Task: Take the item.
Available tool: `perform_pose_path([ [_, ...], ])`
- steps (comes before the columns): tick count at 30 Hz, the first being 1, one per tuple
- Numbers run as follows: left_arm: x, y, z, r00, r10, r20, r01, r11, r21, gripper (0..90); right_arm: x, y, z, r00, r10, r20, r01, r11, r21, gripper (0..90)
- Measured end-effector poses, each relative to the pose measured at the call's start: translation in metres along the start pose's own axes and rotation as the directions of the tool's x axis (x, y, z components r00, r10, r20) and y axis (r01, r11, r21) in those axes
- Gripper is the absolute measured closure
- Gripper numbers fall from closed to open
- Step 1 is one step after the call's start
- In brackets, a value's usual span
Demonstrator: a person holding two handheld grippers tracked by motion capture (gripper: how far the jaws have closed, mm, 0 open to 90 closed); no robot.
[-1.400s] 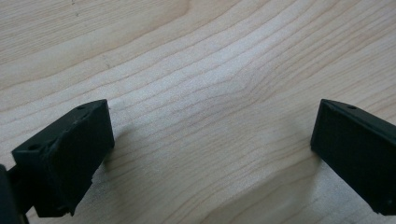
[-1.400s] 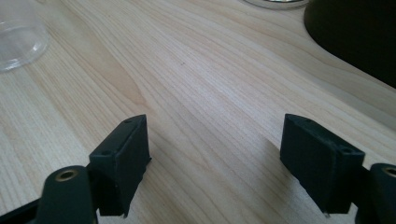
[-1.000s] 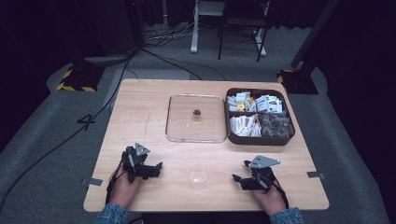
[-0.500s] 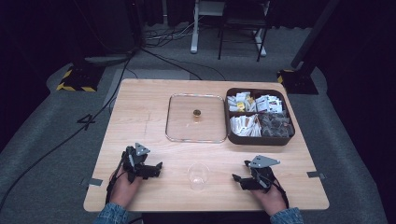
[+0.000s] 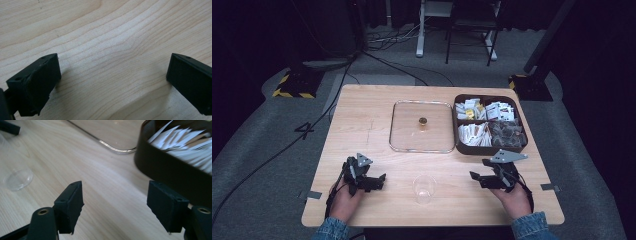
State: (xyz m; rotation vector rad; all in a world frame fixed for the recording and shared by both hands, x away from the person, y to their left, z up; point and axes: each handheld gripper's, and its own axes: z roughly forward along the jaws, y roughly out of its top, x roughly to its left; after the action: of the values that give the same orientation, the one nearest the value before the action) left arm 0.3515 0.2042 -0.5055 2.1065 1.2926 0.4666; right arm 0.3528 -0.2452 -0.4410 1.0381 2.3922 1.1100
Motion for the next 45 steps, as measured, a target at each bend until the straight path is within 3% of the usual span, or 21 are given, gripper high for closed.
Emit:
perform_pose_path([
  [6, 0.0, 0.0, 0.0, 1.0, 0.002, 0.0, -0.002, 1.0, 0.002, 0.0, -0.016, 0.012, -0.021, 0.998, 0.039, 0.05, -0.037, 0.999, -0.034, 29.5],
  [12, 0.0, 0.0, 0.0, 1.0, 0.001, 0.0, -0.001, 1.0, 0.002, 0.0, -0.025, 0.021, -0.03, 0.9975, 0.031, 0.064, -0.028, 0.998, -0.051, 29.7],
  [19, 0.0, 0.0, 0.0, 1.0, 0.001, 0.0, -0.001, 1.0, 0.001, 0.0, -0.043, 0.039, -0.041, 0.9918, 0.041, 0.122, -0.033, 0.998, -0.062, 31.5],
  [27, 0.0, 0.0, 0.0, 1.0, 0.001, 0.0, -0.001, 1.0, 0.0, 0.0, -0.063, 0.054, -0.044, 0.9841, 0.024, 0.176, -0.012, 0.998, -0.067, 33.4],
  [32, 0.0, 0.0, 0.0, 1.0, 0.001, 0.0, -0.001, 1.0, 0.001, 0.0, -0.076, 0.063, -0.042, 0.976, 0.062, 0.209, -0.054, 0.998, -0.046, 31.6],
  [41, 0.0, 0.0, 0.0, 1.0, 0.001, 0.0, -0.001, 1.0, 0.002, 0.0, -0.102, 0.069, -0.035, 0.9629, 0.113, 0.245, -0.1, 0.993, -0.063, 31.0],
  [42, 0.0, 0.0, 0.0, 1.0, 0.001, 0.0, -0.001, 1.0, 0.0, 0.0, -0.109, 0.071, -0.033, 0.9584, 0.125, 0.256, -0.111, 0.991, -0.071, 31.7],
  [45, 0.0, 0.0, 0.0, 1.0, 0.002, 0.0, -0.002, 1.0, 0.002, 0.0, -0.119, 0.073, -0.031, 0.957, 0.147, 0.25, -0.133, 0.988, -0.074, 33.5],
])
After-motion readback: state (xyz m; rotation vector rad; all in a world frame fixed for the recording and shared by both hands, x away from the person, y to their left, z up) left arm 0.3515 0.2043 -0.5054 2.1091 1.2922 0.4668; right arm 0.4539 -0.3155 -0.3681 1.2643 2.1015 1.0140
